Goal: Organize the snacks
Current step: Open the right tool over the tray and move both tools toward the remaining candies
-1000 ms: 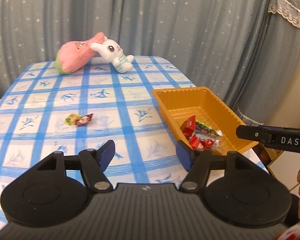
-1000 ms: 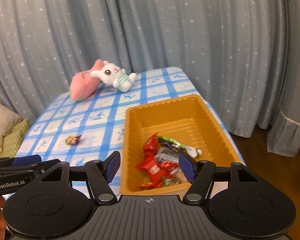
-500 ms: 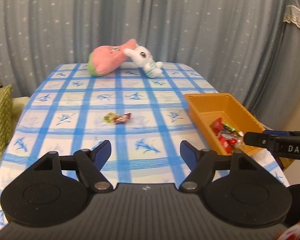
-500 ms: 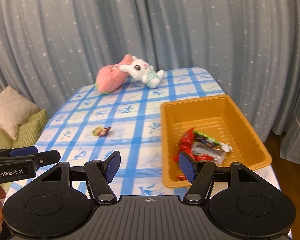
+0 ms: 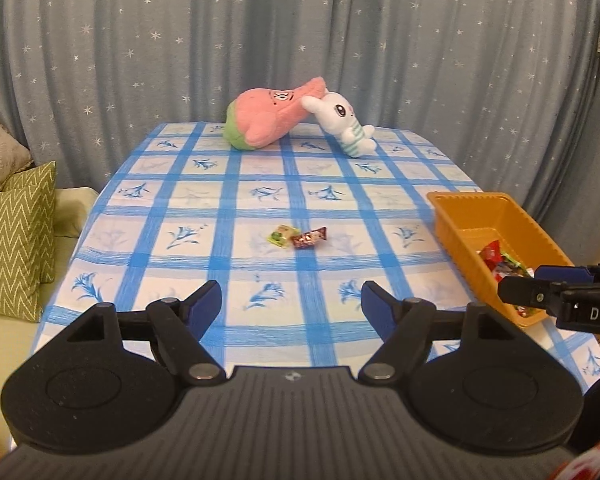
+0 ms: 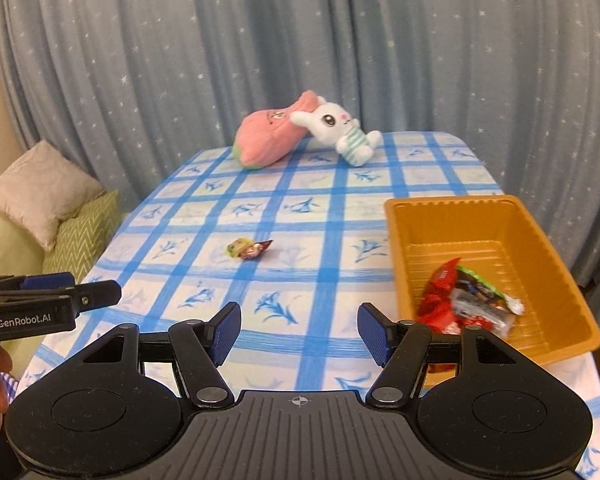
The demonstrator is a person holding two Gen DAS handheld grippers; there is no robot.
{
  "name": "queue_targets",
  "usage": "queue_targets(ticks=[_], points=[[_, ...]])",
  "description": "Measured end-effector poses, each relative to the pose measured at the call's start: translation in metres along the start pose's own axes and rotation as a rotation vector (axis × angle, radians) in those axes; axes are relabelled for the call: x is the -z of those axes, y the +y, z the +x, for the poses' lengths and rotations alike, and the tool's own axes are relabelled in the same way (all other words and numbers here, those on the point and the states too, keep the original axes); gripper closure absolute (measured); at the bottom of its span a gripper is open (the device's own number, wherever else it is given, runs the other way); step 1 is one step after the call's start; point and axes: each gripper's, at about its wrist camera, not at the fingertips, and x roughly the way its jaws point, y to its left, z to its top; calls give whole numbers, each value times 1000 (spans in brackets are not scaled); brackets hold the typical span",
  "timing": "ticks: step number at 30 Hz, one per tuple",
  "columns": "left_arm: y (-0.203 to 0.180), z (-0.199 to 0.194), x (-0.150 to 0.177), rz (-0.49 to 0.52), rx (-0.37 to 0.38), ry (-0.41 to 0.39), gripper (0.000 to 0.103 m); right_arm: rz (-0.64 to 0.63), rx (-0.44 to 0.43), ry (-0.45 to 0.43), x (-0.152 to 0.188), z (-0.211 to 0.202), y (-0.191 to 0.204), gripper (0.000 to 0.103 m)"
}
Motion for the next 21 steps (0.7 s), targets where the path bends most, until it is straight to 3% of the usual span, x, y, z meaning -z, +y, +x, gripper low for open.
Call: queue_targets(ticks=[10, 21], points=[[23, 32, -4, -3, -14, 27, 28, -35, -31, 39, -6, 42, 17, 38], [39, 110, -6, -10, -6, 84, 28, -62, -45, 85, -15, 116, 15, 38]])
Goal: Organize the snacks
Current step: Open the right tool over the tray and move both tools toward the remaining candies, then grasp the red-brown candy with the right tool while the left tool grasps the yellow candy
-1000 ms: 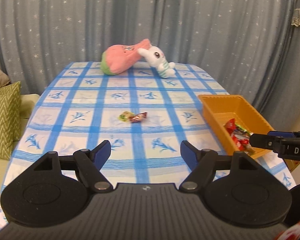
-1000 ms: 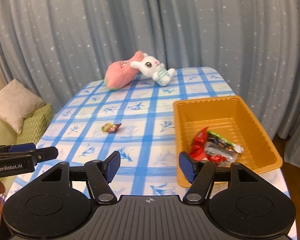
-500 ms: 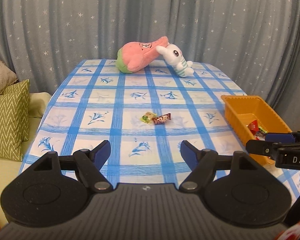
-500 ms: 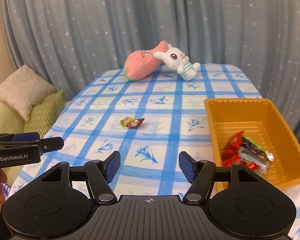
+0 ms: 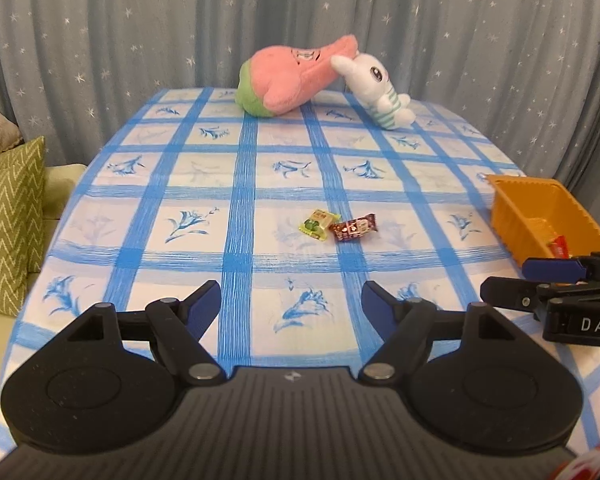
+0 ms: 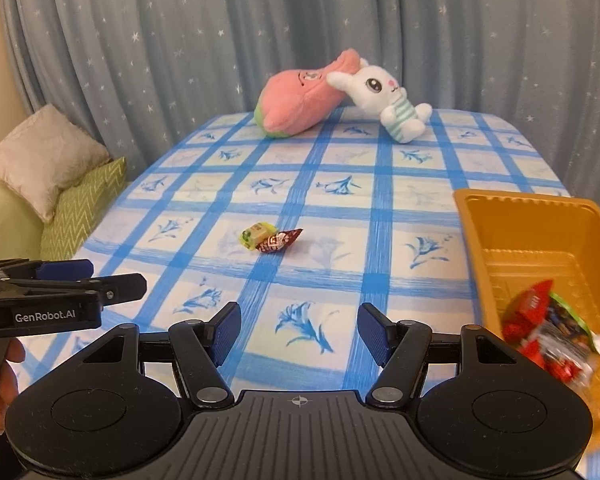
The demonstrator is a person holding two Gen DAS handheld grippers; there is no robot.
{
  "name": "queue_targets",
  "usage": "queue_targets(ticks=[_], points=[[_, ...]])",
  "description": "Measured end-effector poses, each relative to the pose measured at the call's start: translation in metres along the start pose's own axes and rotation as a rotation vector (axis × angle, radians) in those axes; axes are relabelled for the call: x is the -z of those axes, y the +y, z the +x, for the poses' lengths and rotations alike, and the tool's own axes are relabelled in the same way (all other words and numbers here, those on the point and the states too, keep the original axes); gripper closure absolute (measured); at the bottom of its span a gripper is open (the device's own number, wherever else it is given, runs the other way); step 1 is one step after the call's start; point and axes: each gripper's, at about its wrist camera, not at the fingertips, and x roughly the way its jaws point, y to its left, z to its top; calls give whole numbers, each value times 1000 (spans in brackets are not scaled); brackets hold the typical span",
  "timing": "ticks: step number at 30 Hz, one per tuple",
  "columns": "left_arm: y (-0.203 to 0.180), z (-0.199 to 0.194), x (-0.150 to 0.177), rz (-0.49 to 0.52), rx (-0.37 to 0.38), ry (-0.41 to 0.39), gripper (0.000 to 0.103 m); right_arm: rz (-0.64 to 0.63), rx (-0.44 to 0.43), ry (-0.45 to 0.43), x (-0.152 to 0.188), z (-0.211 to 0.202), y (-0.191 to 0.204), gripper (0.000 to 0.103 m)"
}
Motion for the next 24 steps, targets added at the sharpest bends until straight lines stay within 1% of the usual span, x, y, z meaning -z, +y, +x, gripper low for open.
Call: queue_targets(ticks=[7, 12, 14, 19, 24], points=[[9, 48, -17, 3, 6, 18, 28, -49, -31, -7, -16, 54, -8, 38], [17, 73, -32, 19, -22, 13, 28, -82, -58, 2, -28, 93, -9, 38], [21, 80, -36, 22, -31, 10, 28, -108, -77, -1, -33, 107, -7, 38], [26, 97, -41, 20, -17, 25, 28, -211, -97, 10, -38, 141, 1, 39], [31, 105, -42, 17, -18, 34, 28, -244, -74, 26, -38, 168, -6, 39]])
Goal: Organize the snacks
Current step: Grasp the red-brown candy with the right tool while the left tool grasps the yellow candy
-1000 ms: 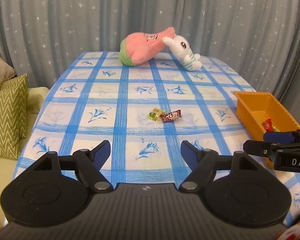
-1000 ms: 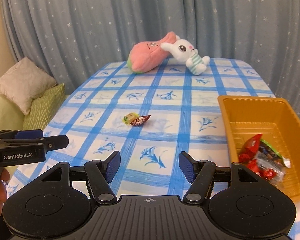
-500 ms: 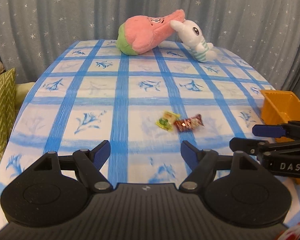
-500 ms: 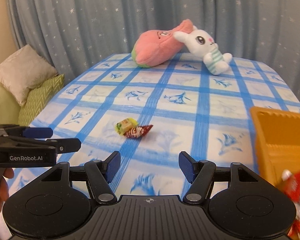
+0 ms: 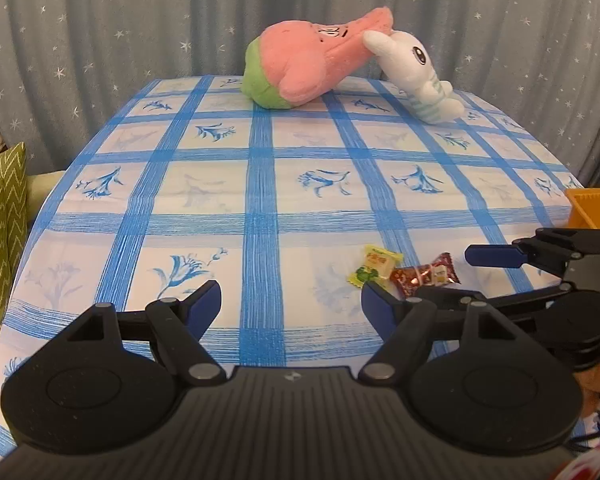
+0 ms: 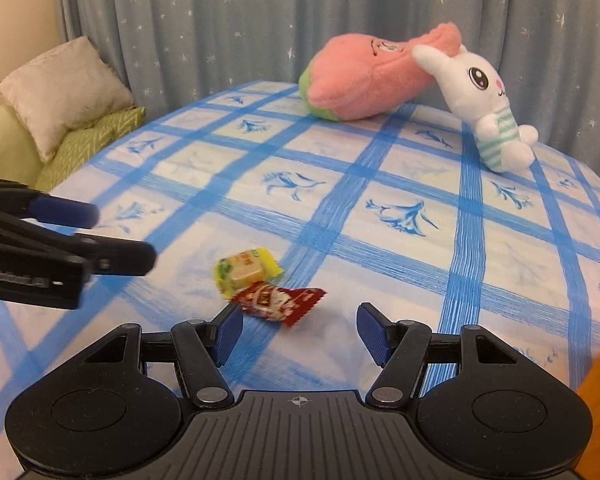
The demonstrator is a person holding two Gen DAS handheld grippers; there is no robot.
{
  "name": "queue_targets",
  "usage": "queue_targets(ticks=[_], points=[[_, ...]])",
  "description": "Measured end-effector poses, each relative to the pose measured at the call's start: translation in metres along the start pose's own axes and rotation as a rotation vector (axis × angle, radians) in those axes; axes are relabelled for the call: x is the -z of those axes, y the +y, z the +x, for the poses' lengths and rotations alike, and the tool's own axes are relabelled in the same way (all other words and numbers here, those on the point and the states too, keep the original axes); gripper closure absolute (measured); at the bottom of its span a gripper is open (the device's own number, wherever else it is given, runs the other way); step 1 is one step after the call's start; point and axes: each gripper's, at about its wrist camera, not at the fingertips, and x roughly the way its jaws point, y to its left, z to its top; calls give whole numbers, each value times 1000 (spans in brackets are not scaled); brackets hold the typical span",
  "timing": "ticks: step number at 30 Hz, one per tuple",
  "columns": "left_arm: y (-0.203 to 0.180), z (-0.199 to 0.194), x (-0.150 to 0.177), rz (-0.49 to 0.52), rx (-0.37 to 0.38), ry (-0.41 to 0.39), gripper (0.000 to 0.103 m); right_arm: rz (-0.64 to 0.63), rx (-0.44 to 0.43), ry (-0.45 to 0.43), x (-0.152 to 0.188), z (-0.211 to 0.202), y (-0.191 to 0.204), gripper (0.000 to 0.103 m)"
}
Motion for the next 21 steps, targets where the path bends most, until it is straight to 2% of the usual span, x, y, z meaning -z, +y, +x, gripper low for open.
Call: queue_targets(ticks=[4, 6, 11, 13, 16, 21], points=[[5, 2, 0, -24, 9, 3, 28, -36, -12, -6, -2, 13, -3, 39], [6, 2, 0, -24, 11, 4, 28, -62, -23, -16, -1, 16, -2, 42], [6, 4, 1, -29, 15, 11, 28, -76, -38, -21, -4, 16, 5, 76], [5, 6, 1, -30, 24, 15, 28, -88, -37, -17, -3, 15, 9, 80], [1, 9, 2, -18, 38, 11, 28, -73, -30, -15, -4, 11, 11, 81], [-10, 19, 0, 5, 80, 3, 29, -5, 46, -47, -12, -4, 1, 81]])
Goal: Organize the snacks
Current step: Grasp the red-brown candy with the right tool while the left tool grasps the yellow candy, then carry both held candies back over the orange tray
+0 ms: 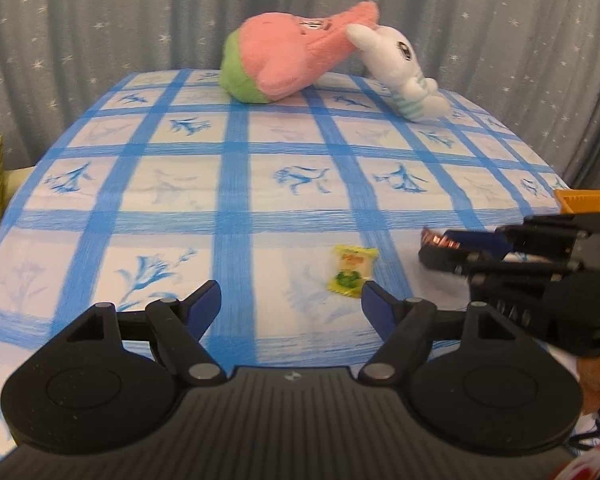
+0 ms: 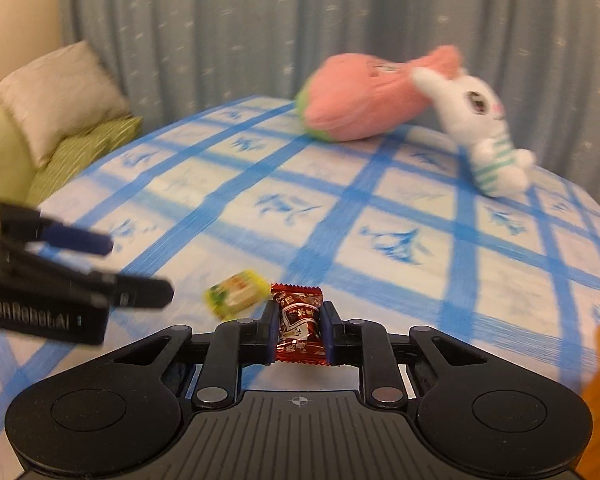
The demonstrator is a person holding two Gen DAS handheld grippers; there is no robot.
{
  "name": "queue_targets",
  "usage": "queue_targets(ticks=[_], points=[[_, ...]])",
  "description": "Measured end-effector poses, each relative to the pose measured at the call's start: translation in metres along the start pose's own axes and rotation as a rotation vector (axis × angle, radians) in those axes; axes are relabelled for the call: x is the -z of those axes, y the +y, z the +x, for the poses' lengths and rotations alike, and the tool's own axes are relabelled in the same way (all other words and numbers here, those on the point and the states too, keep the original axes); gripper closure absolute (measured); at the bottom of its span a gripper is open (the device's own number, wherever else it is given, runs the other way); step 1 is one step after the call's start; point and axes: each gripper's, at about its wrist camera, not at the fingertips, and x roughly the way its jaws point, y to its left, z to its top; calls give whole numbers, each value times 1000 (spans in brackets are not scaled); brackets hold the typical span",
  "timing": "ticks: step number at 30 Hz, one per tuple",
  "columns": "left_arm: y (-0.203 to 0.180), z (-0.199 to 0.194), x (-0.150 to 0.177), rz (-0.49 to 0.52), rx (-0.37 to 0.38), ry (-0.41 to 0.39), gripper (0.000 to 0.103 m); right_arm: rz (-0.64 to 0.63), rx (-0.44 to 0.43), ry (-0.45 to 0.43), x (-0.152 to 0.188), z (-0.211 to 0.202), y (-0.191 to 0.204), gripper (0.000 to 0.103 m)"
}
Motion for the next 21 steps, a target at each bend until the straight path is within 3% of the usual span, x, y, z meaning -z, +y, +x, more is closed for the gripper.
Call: queue_targets(ticks=[3, 10, 12, 15, 21], points=[[-7, 10, 0, 16, 25, 0, 33, 61, 51, -2, -3, -5, -14, 81], [-20, 35, -4, 30, 68, -23, 66, 169, 87, 21, 0, -7, -40, 81], [-26, 40, -4, 54, 72, -24, 68, 177, 84, 21, 0, -7, -42, 81], [-33, 42, -4, 83, 63, -34, 80, 178, 81, 18, 0, -8, -42, 81], [-39, 37, -4, 92, 29, -30, 84, 189, 85, 15, 1, -9, -43, 81]])
